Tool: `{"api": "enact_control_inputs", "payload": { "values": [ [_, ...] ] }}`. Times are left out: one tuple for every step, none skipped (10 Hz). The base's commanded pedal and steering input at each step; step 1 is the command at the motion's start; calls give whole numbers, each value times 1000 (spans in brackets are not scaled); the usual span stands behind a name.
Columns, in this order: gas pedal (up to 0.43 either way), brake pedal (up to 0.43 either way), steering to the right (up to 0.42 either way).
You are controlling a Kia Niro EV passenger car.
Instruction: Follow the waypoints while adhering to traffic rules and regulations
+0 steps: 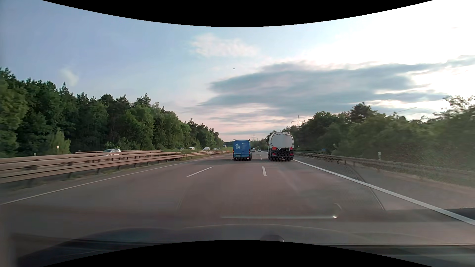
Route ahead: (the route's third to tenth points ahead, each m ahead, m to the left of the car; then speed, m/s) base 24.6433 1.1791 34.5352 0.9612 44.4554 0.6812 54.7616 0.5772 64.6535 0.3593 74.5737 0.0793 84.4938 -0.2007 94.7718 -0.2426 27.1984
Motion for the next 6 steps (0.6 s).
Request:
{"api": "enact_control_inputs", "payload": {
  "values": [
    [209, 0, -3],
    [197, 0, -3],
    [197, 0, -2],
    [197, 0, -1],
    [197, 0, 0],
    [197, 0, 0]
  ]
}}
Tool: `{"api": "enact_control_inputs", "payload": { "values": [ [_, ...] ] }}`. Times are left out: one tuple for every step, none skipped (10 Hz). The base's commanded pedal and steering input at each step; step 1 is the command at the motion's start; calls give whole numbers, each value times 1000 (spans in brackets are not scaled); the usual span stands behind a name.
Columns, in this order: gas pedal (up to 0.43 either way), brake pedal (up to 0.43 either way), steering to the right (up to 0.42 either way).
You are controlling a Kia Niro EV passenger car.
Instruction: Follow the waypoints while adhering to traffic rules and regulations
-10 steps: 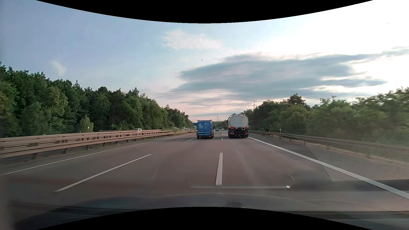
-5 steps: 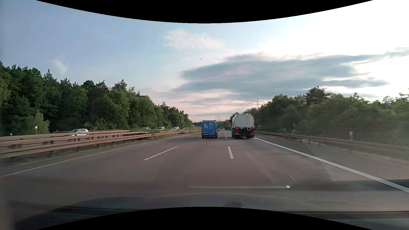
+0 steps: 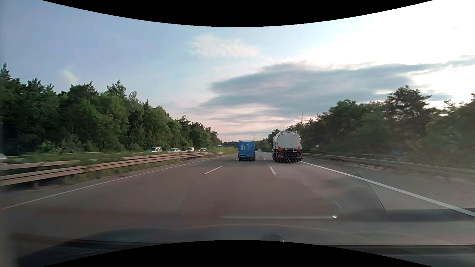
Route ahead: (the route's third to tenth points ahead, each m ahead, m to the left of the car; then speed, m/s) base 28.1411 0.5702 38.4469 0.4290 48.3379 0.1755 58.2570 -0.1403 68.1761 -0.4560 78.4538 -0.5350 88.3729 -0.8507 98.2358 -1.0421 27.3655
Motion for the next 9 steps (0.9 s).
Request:
{"api": "enact_control_inputs", "payload": {
  "values": [
    [197, 0, 1],
    [197, 0, 1],
    [197, 0, 1],
    [197, 0, 1],
    [197, 0, 1],
    [197, 0, 1],
    [197, 0, 1],
    [197, 0, 1],
    [197, 0, 0]
  ]
}}
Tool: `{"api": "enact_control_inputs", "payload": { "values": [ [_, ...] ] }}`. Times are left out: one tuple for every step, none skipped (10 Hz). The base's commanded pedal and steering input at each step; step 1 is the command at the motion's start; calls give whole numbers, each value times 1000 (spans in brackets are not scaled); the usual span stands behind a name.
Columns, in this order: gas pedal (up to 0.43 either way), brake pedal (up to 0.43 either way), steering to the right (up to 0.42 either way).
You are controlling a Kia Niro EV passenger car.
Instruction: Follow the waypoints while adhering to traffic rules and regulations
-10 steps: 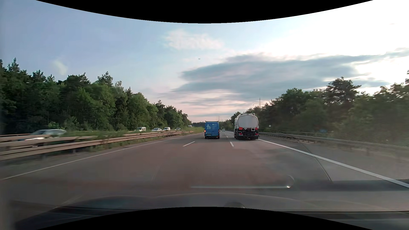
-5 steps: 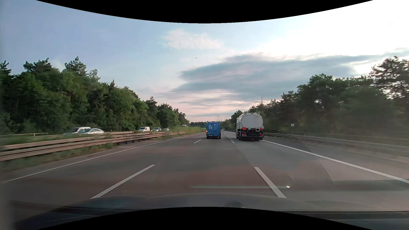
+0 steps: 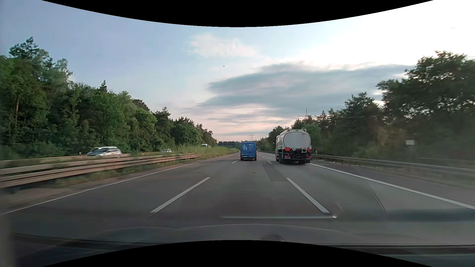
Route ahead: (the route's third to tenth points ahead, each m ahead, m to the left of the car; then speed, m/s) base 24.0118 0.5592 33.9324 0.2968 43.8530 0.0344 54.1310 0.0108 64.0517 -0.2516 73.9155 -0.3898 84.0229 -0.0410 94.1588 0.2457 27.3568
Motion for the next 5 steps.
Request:
{"api": "enact_control_inputs", "payload": {
  "values": [
    [197, 0, 0],
    [197, 0, -1],
    [197, 0, -1],
    [189, 0, -1],
    [189, 0, -1]
  ]
}}
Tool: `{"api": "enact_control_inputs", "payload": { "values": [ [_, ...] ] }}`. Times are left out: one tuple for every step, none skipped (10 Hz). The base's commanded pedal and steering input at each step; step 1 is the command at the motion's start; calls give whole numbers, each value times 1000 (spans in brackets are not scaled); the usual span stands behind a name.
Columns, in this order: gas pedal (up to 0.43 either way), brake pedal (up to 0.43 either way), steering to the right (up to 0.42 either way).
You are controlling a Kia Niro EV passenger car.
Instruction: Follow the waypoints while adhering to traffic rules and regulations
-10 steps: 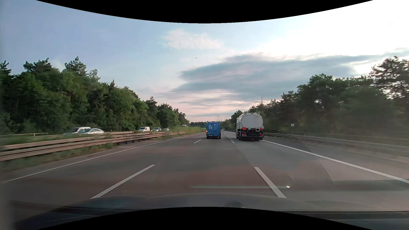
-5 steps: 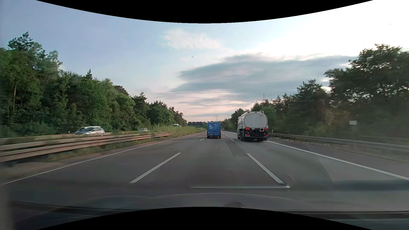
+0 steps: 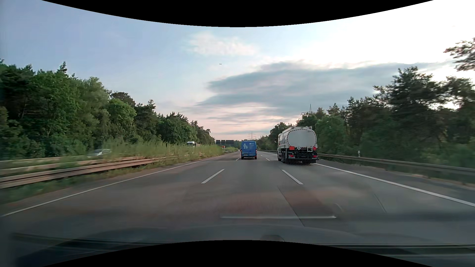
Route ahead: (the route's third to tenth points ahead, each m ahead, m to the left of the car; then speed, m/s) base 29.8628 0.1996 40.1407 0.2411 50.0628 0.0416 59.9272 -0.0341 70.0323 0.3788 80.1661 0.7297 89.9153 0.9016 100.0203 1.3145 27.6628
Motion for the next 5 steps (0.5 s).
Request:
{"api": "enact_control_inputs", "payload": {
  "values": [
    [189, 0, -1],
    [189, 0, -1],
    [189, 0, -1],
    [189, 0, -1],
    [189, 0, -1]
  ]
}}
